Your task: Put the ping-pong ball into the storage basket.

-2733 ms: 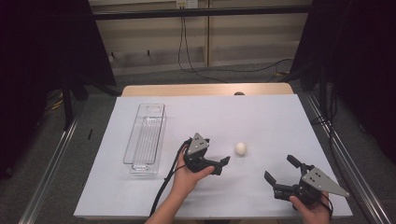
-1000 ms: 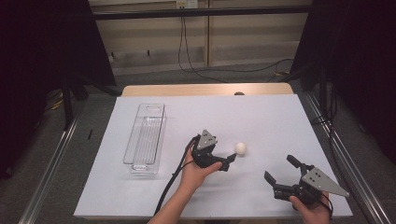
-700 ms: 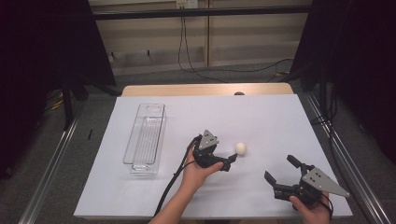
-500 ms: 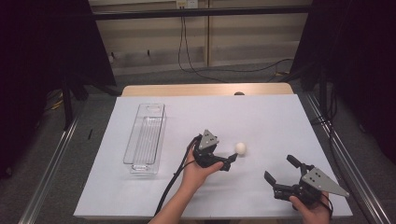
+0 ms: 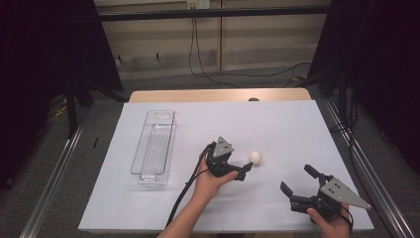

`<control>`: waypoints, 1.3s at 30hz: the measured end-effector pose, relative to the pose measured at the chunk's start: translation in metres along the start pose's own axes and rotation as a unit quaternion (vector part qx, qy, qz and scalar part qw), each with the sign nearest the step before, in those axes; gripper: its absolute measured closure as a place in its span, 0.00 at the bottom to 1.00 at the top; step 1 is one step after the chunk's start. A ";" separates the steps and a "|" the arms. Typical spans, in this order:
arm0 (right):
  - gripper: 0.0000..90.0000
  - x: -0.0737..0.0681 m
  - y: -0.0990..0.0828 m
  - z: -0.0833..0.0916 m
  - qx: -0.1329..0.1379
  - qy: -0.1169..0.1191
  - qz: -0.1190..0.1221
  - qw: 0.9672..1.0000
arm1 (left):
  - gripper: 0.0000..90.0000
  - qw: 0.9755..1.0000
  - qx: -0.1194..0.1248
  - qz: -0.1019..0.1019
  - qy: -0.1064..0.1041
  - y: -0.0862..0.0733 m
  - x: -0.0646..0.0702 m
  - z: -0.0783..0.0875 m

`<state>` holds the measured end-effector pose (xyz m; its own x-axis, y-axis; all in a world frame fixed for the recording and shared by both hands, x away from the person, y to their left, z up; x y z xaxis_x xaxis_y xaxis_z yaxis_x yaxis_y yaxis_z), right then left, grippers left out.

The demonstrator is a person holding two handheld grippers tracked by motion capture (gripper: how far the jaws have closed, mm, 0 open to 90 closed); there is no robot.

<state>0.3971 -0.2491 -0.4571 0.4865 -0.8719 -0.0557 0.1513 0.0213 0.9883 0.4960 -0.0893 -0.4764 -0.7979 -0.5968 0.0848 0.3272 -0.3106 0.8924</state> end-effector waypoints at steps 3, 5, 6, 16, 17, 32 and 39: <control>0.02 0.000 -0.001 0.000 -0.003 0.001 0.001 1.000 | 0.03 1.000 -0.002 0.000 0.002 0.000 -0.001 0.000; 0.02 -0.001 -0.001 0.000 -0.003 0.002 0.000 1.000 | 0.03 1.000 -0.003 -0.004 0.000 -0.001 -0.001 -0.001; 0.02 -0.001 -0.001 0.000 -0.003 0.002 0.000 1.000 | 0.03 1.000 -0.003 -0.005 0.000 0.000 -0.001 -0.001; 0.02 0.000 0.000 0.000 0.000 0.000 0.000 1.000 | 0.03 1.000 -0.006 -0.002 -0.001 -0.001 0.000 -0.006; 0.02 0.000 0.000 0.000 -0.001 0.000 0.000 1.000 | 0.03 1.000 -0.006 -0.002 0.000 0.000 0.000 -0.006; 0.02 0.000 0.000 0.001 -0.003 0.002 0.002 1.000 | 0.03 1.000 -0.013 0.001 -0.004 -0.001 0.004 -0.015; 0.02 0.000 0.000 0.001 -0.003 0.003 0.003 1.000 | 0.03 1.000 -0.015 0.002 -0.008 -0.002 0.006 -0.020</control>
<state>0.3960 -0.2498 -0.4571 0.4935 -0.8683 -0.0499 0.1536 0.0305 0.9877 0.5004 -0.1073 -0.4862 -0.8040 -0.5870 0.0952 0.3455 -0.3308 0.8782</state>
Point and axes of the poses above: each handheld gripper's, and its own axes: z roughly backward along the jaws, y roughly out of its top, x roughly to its right, the point moved 10 cm from there along -z, roughly forward along the jaws, and after that the axes turned 3 degrees about y, right-handed, at the moved point
